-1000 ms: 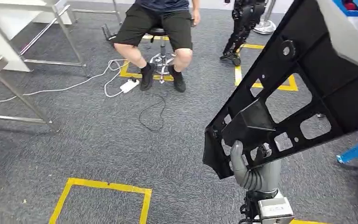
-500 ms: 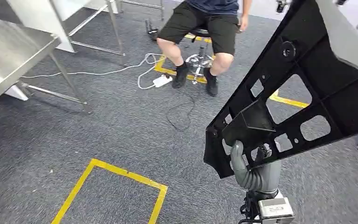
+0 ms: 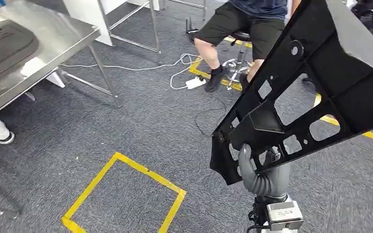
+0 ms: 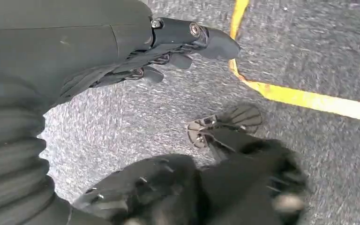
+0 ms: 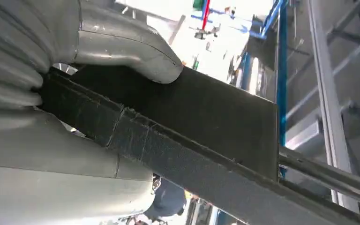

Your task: Take the parts from the cabinet and place them on the table.

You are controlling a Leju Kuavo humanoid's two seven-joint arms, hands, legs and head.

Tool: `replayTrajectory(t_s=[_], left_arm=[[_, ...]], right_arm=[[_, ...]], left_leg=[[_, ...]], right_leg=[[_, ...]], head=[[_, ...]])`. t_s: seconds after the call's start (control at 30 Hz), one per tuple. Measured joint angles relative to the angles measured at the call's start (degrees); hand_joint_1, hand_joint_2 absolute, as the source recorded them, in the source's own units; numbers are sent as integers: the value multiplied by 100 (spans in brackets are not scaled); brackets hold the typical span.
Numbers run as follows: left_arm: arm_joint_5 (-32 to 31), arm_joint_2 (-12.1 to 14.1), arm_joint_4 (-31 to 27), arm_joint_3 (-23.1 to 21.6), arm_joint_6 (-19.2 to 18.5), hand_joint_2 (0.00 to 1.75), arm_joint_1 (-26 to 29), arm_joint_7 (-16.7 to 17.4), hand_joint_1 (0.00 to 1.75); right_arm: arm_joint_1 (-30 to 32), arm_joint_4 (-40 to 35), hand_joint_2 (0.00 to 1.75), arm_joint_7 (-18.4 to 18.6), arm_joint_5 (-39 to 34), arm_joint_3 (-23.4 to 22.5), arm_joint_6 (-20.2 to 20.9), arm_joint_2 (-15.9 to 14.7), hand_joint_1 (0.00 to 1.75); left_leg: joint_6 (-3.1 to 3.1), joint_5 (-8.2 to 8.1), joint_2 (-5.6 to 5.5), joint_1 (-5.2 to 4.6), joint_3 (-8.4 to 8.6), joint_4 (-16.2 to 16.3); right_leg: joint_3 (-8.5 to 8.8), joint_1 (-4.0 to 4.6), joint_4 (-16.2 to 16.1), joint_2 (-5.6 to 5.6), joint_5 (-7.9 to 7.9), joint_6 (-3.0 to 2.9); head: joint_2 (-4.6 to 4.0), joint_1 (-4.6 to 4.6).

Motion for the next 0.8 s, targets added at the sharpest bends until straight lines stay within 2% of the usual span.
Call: replayTrajectory(t_s=[0.03,0.07,0.13,0.17,0.2,0.23,0.27,0.3,0.33,0.37,0.4,0.47,0.5,0.53,0.57,0.63,0.67,0.7,0.73,0.77,0.8], left_arm=[[-6,-9,0,0,0,175,-18,-2,0],[-6,-9,0,0,0,175,-29,-2,0],[-15,-9,0,0,0,175,-22,-2,0],[-15,-11,0,0,0,175,-23,-4,0],[-15,-22,0,0,0,175,-22,-13,0],[-15,-15,0,2,0,175,-30,-15,0],[-13,-20,0,2,4,175,-47,-20,0],[-13,-20,0,2,2,175,-63,-24,0],[-13,-29,0,2,0,175,-63,-28,0],[-13,-31,0,2,0,175,-59,-31,0],[-13,-31,0,2,0,175,-53,-31,0],[-13,-42,0,2,-4,175,-42,-33,0],[-11,-46,0,2,-9,175,-44,-33,0],[-7,-46,0,4,-9,175,-48,-35,0],[-4,-46,0,4,-11,175,-49,-37,0],[-4,-46,2,4,-11,175,1,-37,0],[-4,-46,2,7,-11,175,17,-37,0],[-4,-39,2,11,-11,175,21,-37,0],[-4,-44,2,13,-15,175,20,-39,0],[-4,-46,2,17,-20,175,8,-44,0],[-4,-48,0,20,-20,175,-4,-53,0]], right_arm=[[-1,0,175,0,0,0,0,0,175],[-6,0,175,0,2,2,0,-2,175],[-18,0,175,0,4,4,0,4,175],[-27,-2,175,0,2,4,0,2,175],[-43,0,175,2,4,2,0,0,175],[-30,-2,175,-2,7,4,0,0,175],[-23,0,175,0,4,4,0,-2,175],[-19,2,175,0,7,4,0,-4,175],[-20,9,175,0,7,4,-2,-18,175],[-17,15,175,2,4,4,0,-20,175],[-18,17,175,2,4,4,0,-20,175],[-26,15,175,2,7,4,0,-20,175],[-26,15,175,2,11,4,0,-20,175],[-27,17,175,2,15,6,0,-20,175],[-27,15,175,7,22,9,0,-20,175],[-31,17,175,11,22,4,0,-20,175],[-35,15,175,11,22,9,0,-13,175],[-42,15,175,11,22,15,0,-9,175],[-27,15,175,13,24,17,2,4,175],[-18,15,175,13,26,15,2,4,175],[-18,17,175,15,28,13,0,2,175]], left_leg=[[50,-3,44,-44,9,-38],[87,-1,-77,-44,-23,-22],[131,14,-250,-72,-67,-31],[179,46,-340,-38,-47,-64],[208,65,-422,-7,-51,-74],[244,87,-486,6,-64,-74],[273,104,-569,9,-86,-74],[294,120,-675,9,-113,-73],[300,128,-773,8,-128,-72],[302,141,-873,8,-135,-72],[294,150,-972,10,-135,-72],[255,179,-1159,18,-135,-72],[229,196,-1237,22,-142,-71],[189,210,-1304,-9,-157,-55],[160,222,-1342,-16,-177,-64],[62,285,-1441,17,-197,-147],[19,317,-1515,15,-229,-149],[21,259,-1296,14,-240,-84],[6,75,-959,-27,-320,107],[-19,-217,-734,-16,-513,552],[-34,-452,-640,-2,-705,997]], right_leg=[[-18,78,36,-59,-28,37],[-7,75,19,-107,-26,51],[22,69,-10,-275,-28,83],[27,79,9,-323,-62,124],[-42,32,129,58,-151,148],[-162,19,411,342,-307,121],[-388,6,875,515,-504,88],[-632,0,1352,584,-675,72],[-829,-5,1714,612,-773,81],[-918,-8,1839,623,-757,119],[-854,-17,1650,629,-631,175],[-422,-53,708,715,-207,288],[-180,-87,222,964,-44,314],[-143,-74,85,1137,-52,261],[-154,-70,60,1033,-15,197],[-105,-12,66,948,13,120],[-104,-55,24,873,58,64],[-99,-104,-2,783,86,26],[-101,-95,-7,721,90,-13],[-101,-81,-4,665,89,-42],[-107,-65,-2,587,86,-47]], head=[[0,0],[0,22],[0,11],[0,16],[0,26],[0,24],[0,48],[0,46],[0,44],[0,42],[0,48],[0,44],[0,50],[0,41],[0,37],[0,40],[0,42],[0,28],[0,9],[0,-22],[0,-11]])
